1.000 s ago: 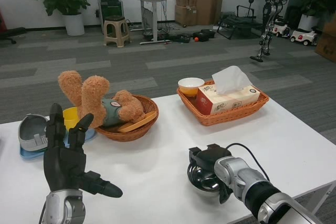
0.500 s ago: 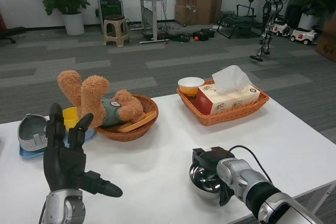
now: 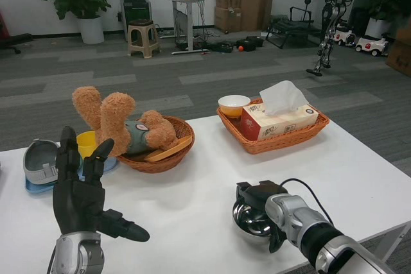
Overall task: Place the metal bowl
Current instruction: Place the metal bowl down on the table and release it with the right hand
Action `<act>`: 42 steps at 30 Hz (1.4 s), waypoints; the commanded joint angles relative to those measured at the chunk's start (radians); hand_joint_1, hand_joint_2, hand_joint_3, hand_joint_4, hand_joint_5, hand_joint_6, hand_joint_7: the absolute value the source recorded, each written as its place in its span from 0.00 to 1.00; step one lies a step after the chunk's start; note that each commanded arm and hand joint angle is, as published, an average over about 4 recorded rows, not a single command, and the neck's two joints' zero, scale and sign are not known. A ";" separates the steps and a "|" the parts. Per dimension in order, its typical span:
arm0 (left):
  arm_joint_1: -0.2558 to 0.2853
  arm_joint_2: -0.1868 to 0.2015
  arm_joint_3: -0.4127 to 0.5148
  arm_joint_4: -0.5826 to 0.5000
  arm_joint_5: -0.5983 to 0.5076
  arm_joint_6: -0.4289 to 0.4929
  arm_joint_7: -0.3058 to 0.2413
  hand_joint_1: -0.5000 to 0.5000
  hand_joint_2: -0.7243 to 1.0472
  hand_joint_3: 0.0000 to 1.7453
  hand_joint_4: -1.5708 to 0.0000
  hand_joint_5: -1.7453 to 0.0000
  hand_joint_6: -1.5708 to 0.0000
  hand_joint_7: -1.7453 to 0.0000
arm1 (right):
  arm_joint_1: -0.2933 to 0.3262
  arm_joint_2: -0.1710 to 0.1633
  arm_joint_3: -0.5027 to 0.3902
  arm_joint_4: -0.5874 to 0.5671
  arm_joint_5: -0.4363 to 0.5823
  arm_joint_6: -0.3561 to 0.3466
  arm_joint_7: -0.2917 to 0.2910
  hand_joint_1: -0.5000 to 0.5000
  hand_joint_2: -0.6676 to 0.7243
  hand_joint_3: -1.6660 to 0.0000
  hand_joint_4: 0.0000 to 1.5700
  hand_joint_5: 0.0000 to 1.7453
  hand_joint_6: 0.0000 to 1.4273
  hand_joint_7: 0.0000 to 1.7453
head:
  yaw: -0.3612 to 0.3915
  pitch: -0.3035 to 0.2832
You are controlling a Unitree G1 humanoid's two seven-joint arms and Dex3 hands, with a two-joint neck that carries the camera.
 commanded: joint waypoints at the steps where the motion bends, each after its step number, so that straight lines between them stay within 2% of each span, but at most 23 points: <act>1: -0.009 -0.001 -0.006 0.005 -0.011 -0.006 -0.001 0.00 0.00 0.00 0.38 0.47 1.00 1.00 | -0.007 -0.001 0.005 0.021 0.006 0.009 0.022 0.25 0.34 0.10 0.00 0.89 0.00 1.00 | 0.000 0.000; 6: -0.009 -0.001 -0.006 0.005 -0.012 -0.006 -0.001 0.00 0.00 0.00 0.38 0.47 1.00 0.99 | -0.006 -0.001 0.005 0.021 0.007 0.009 0.029 0.22 0.40 0.05 0.00 0.89 0.00 1.00 | 0.002 0.002; 13: -0.009 -0.001 -0.006 0.005 -0.012 -0.006 -0.001 0.00 0.00 0.00 0.38 0.47 1.00 1.00 | -0.006 -0.002 0.001 0.020 0.025 0.008 0.042 0.17 0.45 0.07 0.00 0.86 0.00 1.00 | 0.001 0.003; 17: -0.009 -0.001 -0.006 0.005 -0.012 -0.006 -0.001 0.00 0.00 0.00 0.38 0.47 1.00 1.00 | -0.005 -0.003 -0.009 0.022 0.058 0.005 0.044 0.12 0.55 0.21 0.00 0.79 0.00 1.00 | 0.001 0.003; 20: -0.009 -0.001 -0.006 0.005 -0.012 -0.006 -0.001 0.00 0.00 0.00 0.38 0.47 1.00 1.00 | -0.004 -0.004 -0.013 0.024 0.084 0.003 0.044 0.12 0.64 0.32 0.00 0.68 0.00 1.00 | 0.002 0.004; 23: -0.009 -0.001 -0.006 0.005 -0.012 -0.006 -0.001 0.00 0.00 0.03 0.38 0.47 1.00 1.00 | 0.000 -0.005 -0.018 0.036 0.125 0.000 0.049 0.09 0.76 0.52 0.00 0.56 0.00 1.00 | 0.002 0.005; 24: -0.009 -0.001 -0.006 0.005 -0.012 -0.006 -0.001 0.00 0.00 0.03 0.38 0.47 1.00 1.00 | 0.000 -0.005 -0.018 0.038 0.134 0.000 0.051 0.08 0.82 0.63 0.00 0.53 0.00 1.00 | 0.002 0.005; 27: -0.009 -0.001 -0.006 0.005 -0.012 -0.006 -0.001 0.00 0.00 0.00 0.38 0.47 1.00 1.00 | 0.001 -0.006 -0.018 0.039 0.141 0.001 0.053 0.08 0.92 0.82 0.00 0.49 0.00 0.99 | 0.003 0.006; 32: -0.009 -0.001 -0.006 0.005 -0.012 -0.006 -0.001 0.00 0.00 0.01 0.38 0.47 1.00 1.00 | 0.003 -0.007 -0.018 0.039 0.150 0.003 0.057 0.08 0.95 0.93 0.00 0.40 0.00 0.93 | 0.003 0.008; 40: -0.009 -0.001 -0.006 0.005 -0.012 -0.006 -0.001 0.00 0.00 0.00 0.38 0.47 1.00 1.00 | 0.005 -0.007 -0.012 0.037 0.125 0.006 0.057 0.08 0.99 1.00 0.00 0.18 0.00 0.92 | 0.006 0.006; 42: -0.009 -0.001 -0.006 0.005 -0.012 -0.006 -0.001 0.00 0.00 0.00 0.38 0.47 1.00 1.00 | 0.005 -0.007 -0.010 0.035 0.119 0.006 0.056 0.06 1.00 1.00 0.00 0.17 0.00 0.92 | 0.007 0.006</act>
